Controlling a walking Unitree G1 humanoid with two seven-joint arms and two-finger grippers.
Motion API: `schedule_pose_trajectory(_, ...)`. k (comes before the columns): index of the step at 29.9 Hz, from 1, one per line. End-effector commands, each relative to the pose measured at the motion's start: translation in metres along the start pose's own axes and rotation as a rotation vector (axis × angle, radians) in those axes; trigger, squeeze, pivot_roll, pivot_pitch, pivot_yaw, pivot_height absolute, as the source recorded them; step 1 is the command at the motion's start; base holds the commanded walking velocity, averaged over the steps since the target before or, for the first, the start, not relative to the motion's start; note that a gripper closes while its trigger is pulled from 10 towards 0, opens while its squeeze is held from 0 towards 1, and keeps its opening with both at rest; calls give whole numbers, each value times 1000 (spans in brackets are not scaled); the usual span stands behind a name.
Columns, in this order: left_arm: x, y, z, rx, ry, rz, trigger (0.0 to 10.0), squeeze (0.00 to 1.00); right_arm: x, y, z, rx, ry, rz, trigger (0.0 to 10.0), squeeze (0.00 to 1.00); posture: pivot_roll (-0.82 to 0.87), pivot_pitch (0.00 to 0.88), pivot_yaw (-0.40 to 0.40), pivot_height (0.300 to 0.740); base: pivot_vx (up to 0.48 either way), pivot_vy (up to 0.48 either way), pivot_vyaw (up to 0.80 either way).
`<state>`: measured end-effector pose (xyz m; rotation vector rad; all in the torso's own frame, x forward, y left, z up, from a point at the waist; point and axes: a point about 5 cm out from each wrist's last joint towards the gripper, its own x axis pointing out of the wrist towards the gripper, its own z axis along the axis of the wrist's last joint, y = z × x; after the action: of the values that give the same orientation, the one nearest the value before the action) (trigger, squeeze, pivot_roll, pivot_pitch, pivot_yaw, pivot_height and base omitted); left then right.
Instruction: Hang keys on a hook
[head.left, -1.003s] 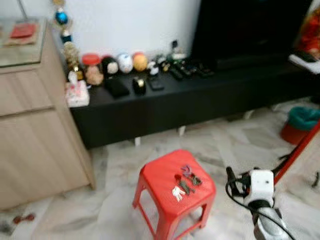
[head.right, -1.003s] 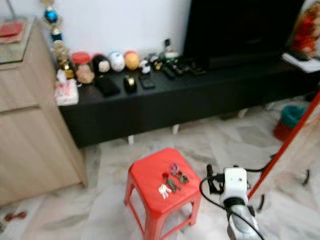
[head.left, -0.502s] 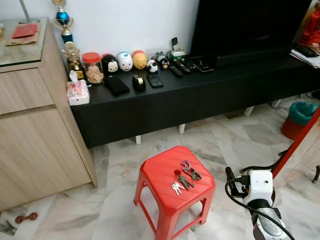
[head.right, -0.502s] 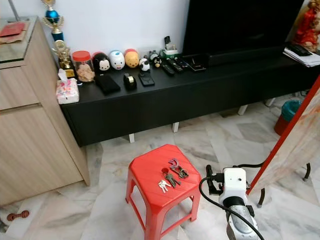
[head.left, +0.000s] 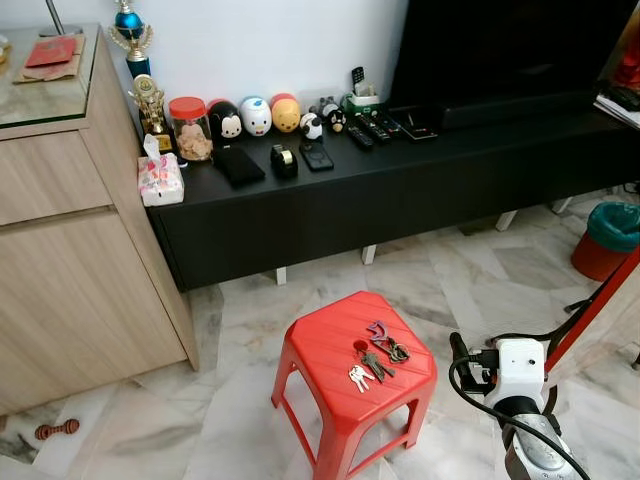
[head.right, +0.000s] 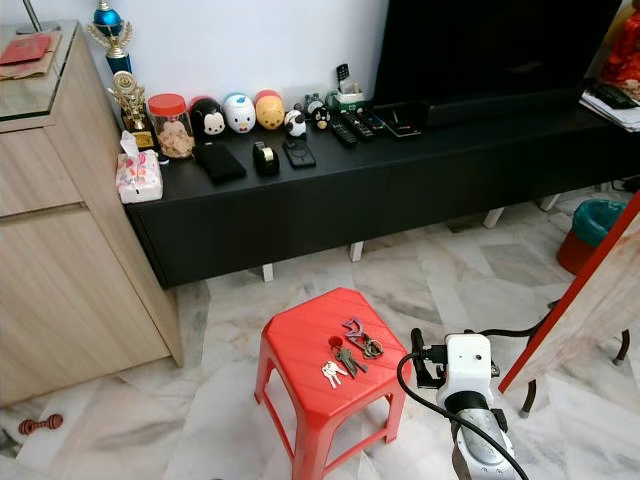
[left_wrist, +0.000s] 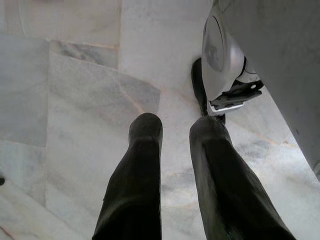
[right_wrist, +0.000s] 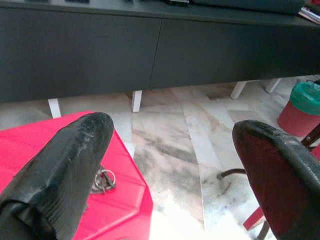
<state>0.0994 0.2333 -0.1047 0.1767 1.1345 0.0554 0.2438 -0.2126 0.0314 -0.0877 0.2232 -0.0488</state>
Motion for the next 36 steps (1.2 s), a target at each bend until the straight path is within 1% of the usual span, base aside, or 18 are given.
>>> schedule_pose_trajectory(1,0,1,0,-16,1,1,10000,0,0,1,0,-19,6,17,10000,0,71,0,-70,671,281,0,0)
schedule_pose_trajectory(4,0,1,0,-16,0,1,10000,0,0,4,1,-44,-1,43,10000,0,71,0,-71,671,286,0,0)
schedule_pose_trajectory(8,0,0,0,-16,0,1,10000,0,0,4,2,-35,-7,44,10000,0,71,0,-72,671,292,0,552)
schedule_pose_trajectory(10,0,0,0,-16,1,0,10000,0,0,4,3,-10,-5,37,10000,0,71,0,-73,671,291,0,0)
schedule_pose_trajectory(16,0,0,0,-19,-1,-1,10000,0,0,4,3,-15,-2,45,10000,0,70,0,-74,671,289,0,0)
schedule_pose_trajectory(25,0,0,0,-22,2,-11,10000,0,0,4,3,-14,8,53,10000,0,70,0,-73,671,0,0,0)
schedule_pose_trajectory(29,0,0,0,-19,3,-12,10000,0,0,9,-3,-71,97,120,10000,0,69,0,-71,671,0,0,0)
schedule_pose_trajectory(32,0,0,0,-17,5,-11,10000,0,1,15,0,-58,129,200,10000,0,66,0,-72,671,0,0,0)
schedule_pose_trajectory(33,0,0,0,-17,5,-11,10000,0,1,17,3,-59,118,235,10000,0,66,0,-70,671,0,0,0)
schedule_pose_trajectory(34,0,0,0,-16,5,-10,10000,0,1,21,9,-42,97,297,10000,0,63,0,-70,671,0,0,0)
schedule_pose_trajectory(35,0,0,0,-16,5,-10,10000,0,1,21,9,-42,97,297,10000,0,63,0,-70,671,0,0,0)
schedule_pose_trajectory(36,0,0,0,-13,5,-11,10000,0,2,21,14,-39,65,297,10000,0,61,0,-70,671,0,0,0)
